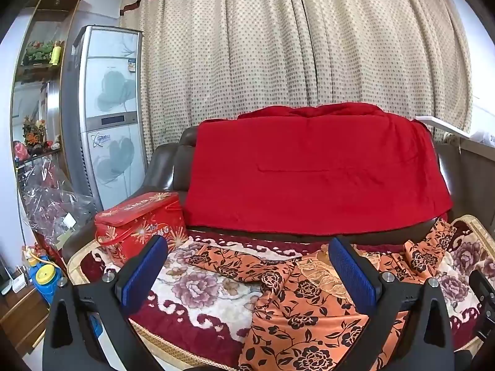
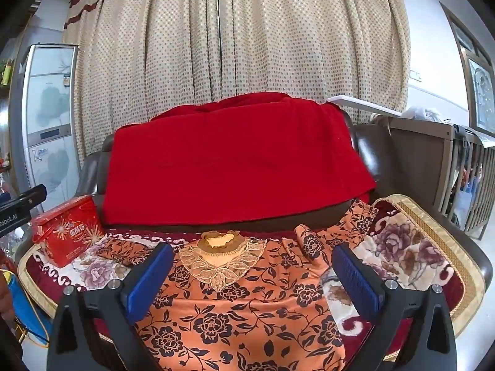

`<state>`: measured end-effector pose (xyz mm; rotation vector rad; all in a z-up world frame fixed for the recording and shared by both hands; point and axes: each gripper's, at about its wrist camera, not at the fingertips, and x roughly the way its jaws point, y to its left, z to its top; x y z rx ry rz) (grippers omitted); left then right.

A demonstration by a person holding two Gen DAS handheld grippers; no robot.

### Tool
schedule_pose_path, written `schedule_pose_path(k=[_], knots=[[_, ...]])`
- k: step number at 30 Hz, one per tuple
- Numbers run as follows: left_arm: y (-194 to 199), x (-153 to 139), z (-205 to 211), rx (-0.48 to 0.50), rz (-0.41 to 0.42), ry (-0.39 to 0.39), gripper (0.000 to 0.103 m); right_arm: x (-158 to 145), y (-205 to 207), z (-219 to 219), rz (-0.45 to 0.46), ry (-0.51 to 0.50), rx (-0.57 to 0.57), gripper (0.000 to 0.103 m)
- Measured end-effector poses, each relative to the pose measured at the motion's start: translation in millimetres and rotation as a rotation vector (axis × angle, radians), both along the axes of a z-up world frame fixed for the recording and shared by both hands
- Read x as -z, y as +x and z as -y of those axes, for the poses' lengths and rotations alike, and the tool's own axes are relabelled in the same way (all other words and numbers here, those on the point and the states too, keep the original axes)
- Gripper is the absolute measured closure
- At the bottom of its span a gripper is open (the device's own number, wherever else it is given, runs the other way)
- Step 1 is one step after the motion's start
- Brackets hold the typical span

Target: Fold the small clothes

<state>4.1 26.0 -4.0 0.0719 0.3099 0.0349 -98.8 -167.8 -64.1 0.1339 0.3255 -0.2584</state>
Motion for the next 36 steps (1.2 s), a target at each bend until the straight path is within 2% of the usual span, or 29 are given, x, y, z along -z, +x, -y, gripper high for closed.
schedule_pose_path(k=[23,28,36], knots=[[16,8,-3,-0.023,-0.009,0.025,0.000,10,15,6,-0.022,0.014,0.008,0.000],[32,17,0,-0.034,-0.028,0.037,0.000,14,28,11,-0.016,0.014,0.008,0.000],[65,32,19,-0.029,-0.071,0.065,0.000,31,61,49,-0.054,0.099,0.036,0.000]])
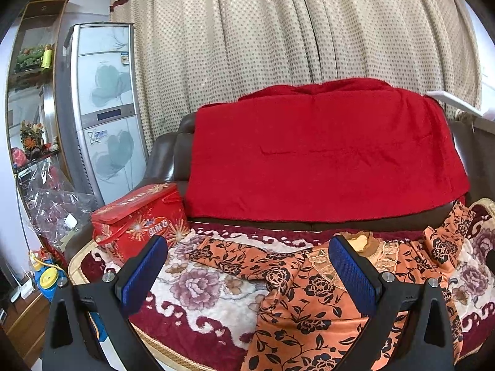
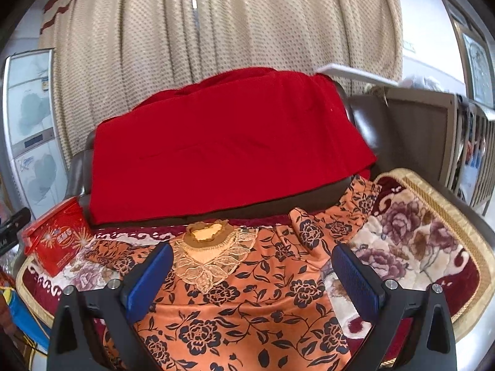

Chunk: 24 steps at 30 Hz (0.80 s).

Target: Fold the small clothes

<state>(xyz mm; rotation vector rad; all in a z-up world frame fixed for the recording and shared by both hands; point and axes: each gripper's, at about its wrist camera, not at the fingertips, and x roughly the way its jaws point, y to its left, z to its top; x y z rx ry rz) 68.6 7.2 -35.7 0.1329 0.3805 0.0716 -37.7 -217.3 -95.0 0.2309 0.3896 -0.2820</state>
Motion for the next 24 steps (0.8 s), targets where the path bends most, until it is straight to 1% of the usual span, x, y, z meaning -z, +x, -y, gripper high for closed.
schedule_pose_path(k=[3,7,9,14,16,18,19,21,23,24], knots=[[11,5,8,0.005,-0.009,0.009,0.000,4,12,11,-0.001,0.032,0.006,0.000],[31,16,20,0.010,-0.040,0.015,0.000,7,29,27,-0.020,0.004,0.017,0.000],[41,22,27,0.013,-0.055,0.020,0.000,11,37,40,-0.027,0.045,0.023,0.000],[76,47,48,0.033,-0.114,0.030,0.000,25,58,78,-0.058,0.076,0.065,0.000],[97,66,61,0.057,-0.156,0.035,0.000,36,70,105,-0.062,0.095,0.065,0.000],[115,84,71,0.073,-0.197,0.040,0.000,49,82,135,-0.073,0.141,0.041,0.000],[133,104,80,0.096,-0.249,0.038,0.000,56,87,152,-0.068,0.178,0.022,0.000],[160,138,95,0.114,-0.346,0.051,0.000,79,103,199,-0.065,0.280,-0.011,0.000],[180,170,108,0.130,-0.430,0.067,0.000,103,115,245,-0.093,0.368,0.019,0.000],[191,189,115,0.140,-0.483,0.078,0.000,119,123,274,-0.094,0.441,0.044,0.000]])
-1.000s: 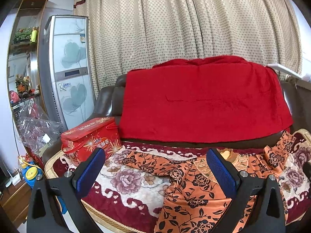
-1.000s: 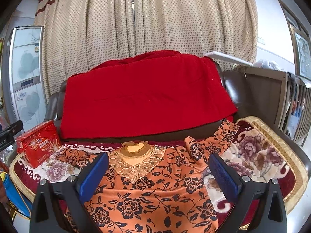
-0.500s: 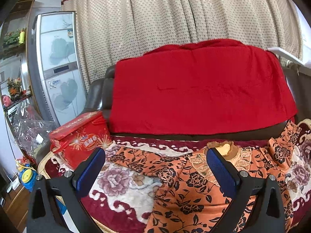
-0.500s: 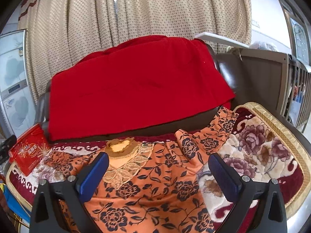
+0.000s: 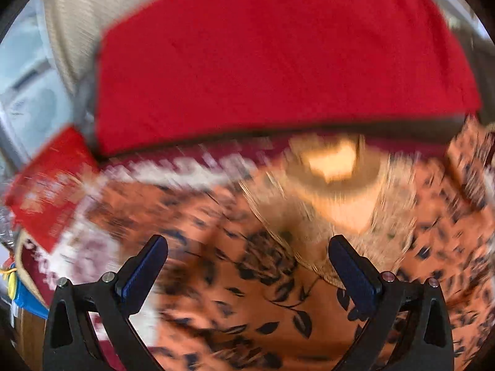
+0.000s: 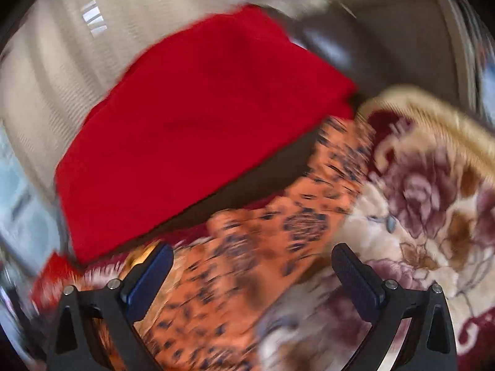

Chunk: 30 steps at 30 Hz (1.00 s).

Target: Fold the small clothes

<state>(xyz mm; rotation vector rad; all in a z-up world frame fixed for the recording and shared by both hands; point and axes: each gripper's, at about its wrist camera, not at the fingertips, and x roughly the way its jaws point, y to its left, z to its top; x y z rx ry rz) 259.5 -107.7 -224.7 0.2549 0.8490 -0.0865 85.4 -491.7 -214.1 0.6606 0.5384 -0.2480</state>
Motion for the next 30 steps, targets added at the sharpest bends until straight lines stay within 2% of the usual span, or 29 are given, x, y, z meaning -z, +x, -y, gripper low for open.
schedule_pose_path(k=[3,4,5,9,12,15,18,19,21,23,25,30], knots=[[20,46,18,0.011,-0.109,0.062,0.000,41,19,67,0.016,0.193,0.062,0.002],[21,56,22,0.022,-0.113,0.077,0.000,52,26,84,0.025,0.244,0.095,0.004],[19,59,25,0.030,-0.088,0.086,0.000,63,34,103,0.042,0.293,0.126,0.010],[15,59,32,0.074,-0.029,0.114,0.000,82,69,148,0.011,0.314,0.218,0.028],[14,66,30,0.082,-0.012,0.088,0.000,99,98,174,-0.022,0.347,0.255,0.033],[15,65,20,0.072,-0.039,0.020,0.000,118,125,191,-0.100,0.344,0.296,0.037],[26,67,2,0.036,-0.101,-0.097,0.000,120,142,197,-0.102,0.343,0.350,0.037],[30,70,-5,0.009,-0.135,-0.158,0.000,118,147,195,-0.113,0.324,0.357,0.038],[36,75,-16,-0.031,-0.197,-0.250,0.000,115,163,188,-0.156,0.253,0.323,0.096],[40,77,-23,-0.038,-0.234,-0.294,0.000,117,168,181,-0.145,0.265,0.299,0.097],[40,75,-22,-0.021,-0.239,-0.268,0.000,107,165,169,-0.064,0.275,0.266,0.097],[38,59,-25,-0.004,-0.226,-0.225,0.000,49,145,124,0.120,0.234,0.151,0.097]])
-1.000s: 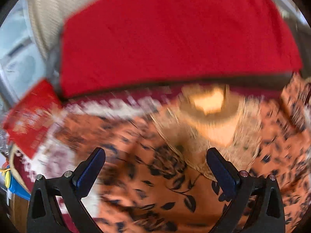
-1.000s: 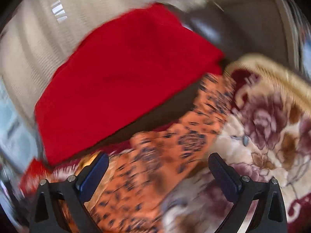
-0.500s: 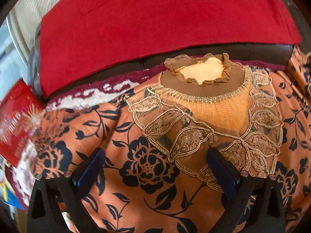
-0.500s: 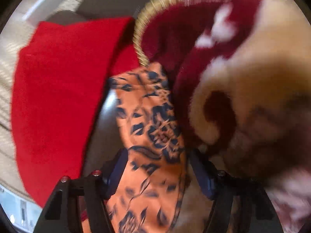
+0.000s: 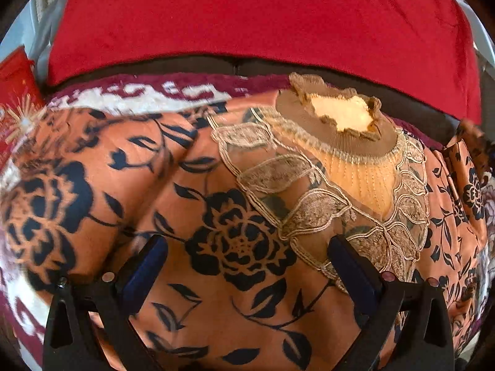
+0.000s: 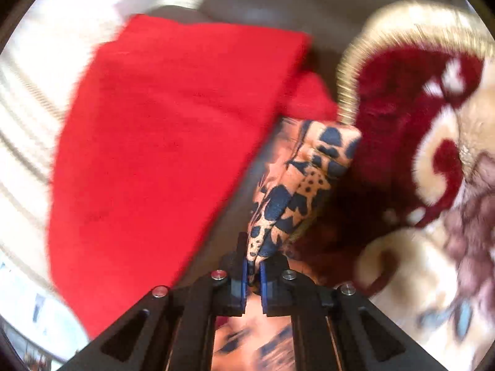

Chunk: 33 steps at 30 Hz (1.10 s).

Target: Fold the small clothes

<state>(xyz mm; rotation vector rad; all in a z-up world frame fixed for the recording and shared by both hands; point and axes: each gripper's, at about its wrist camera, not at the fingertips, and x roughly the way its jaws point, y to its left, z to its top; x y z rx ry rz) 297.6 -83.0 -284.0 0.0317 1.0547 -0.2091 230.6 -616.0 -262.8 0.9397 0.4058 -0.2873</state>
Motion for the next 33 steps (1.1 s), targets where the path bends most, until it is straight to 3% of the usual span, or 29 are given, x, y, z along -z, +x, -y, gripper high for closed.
schedule_pose_path(k=[3,6,9,14,16,18,19,20,21,22,23,25,27,29,32,33], knots=[[-1,-15,-11,-0.028,0.063,0.046,0.000,-46,-13,-46,0.072,-0.055,-0.107,0.097],[-4,-30,-31,-0.073,0.127,0.041,0.000,-75,-19,-107,0.105,-0.106,-0.236,0.097],[-8,-43,-52,-0.117,0.172,0.039,0.000,-85,-14,-179,0.087,-0.145,-0.369,0.097],[-18,-57,-82,-0.174,0.252,0.100,0.000,-54,18,-285,0.037,-0.087,-0.557,0.093],[-25,-63,-96,-0.189,0.278,0.113,0.000,-41,10,-321,0.020,-0.041,-0.608,0.093],[-28,-68,-107,-0.202,0.294,0.113,0.000,-16,25,-352,-0.041,0.019,-0.664,0.092],[-30,-69,-113,-0.213,0.301,0.107,0.000,-1,22,-370,-0.076,0.043,-0.696,0.089],[-32,-72,-118,-0.221,0.302,0.099,0.000,15,14,-384,-0.108,0.059,-0.719,0.074],[-33,-73,-124,-0.228,0.299,0.075,0.000,30,14,-396,-0.143,0.091,-0.756,0.053],[-31,-72,-121,-0.229,0.299,0.056,0.000,42,9,-406,-0.129,0.121,-0.786,0.040],[-33,-74,-122,-0.226,0.300,0.036,0.000,52,-12,-409,-0.095,0.135,-0.806,0.026],[-37,-77,-115,-0.209,0.300,0.004,0.000,46,-33,-410,-0.062,0.145,-0.845,0.021],[-40,-78,-101,-0.167,0.291,-0.016,0.000,35,-51,-396,-0.041,0.163,-0.881,0.021],[-47,-78,-83,-0.114,0.285,-0.029,0.000,21,-75,-368,-0.018,0.109,-0.837,0.021],[-55,-74,-55,-0.024,0.264,-0.029,0.000,0,-97,-321,-0.001,0.010,-0.709,0.026],[-55,-70,-48,0.004,0.245,-0.029,0.000,-2,-106,-300,0.001,-0.032,-0.637,0.034]])
